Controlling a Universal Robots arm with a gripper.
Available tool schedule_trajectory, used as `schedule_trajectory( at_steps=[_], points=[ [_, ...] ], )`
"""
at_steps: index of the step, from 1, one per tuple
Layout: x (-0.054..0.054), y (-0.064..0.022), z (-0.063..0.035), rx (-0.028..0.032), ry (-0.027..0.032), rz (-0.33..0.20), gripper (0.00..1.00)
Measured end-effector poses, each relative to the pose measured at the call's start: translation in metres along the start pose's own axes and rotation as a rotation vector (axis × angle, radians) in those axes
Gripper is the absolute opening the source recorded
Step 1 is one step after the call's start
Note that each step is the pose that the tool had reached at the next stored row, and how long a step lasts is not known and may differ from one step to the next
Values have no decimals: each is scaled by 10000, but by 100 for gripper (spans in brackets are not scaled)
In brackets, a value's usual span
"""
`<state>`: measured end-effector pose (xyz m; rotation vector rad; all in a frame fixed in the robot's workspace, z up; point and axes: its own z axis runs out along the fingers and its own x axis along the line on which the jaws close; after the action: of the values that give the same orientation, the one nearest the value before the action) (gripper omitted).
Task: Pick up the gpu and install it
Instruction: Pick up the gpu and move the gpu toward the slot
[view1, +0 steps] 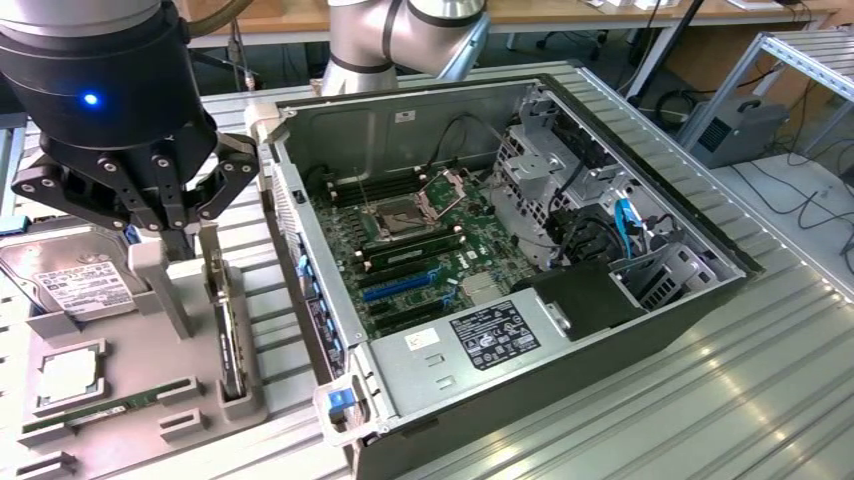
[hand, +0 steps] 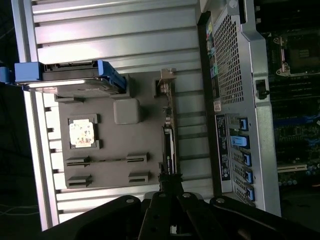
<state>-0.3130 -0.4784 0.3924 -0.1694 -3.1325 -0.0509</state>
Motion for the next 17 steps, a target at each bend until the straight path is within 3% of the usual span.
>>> schedule_trajectory(
  at_steps=[12, 16, 17],
  points=[
    [0, 0, 0, 0, 0, 0, 11],
    [0, 0, 0, 0, 0, 0, 36],
    [0, 0, 0, 0, 0, 0, 36]
  ],
)
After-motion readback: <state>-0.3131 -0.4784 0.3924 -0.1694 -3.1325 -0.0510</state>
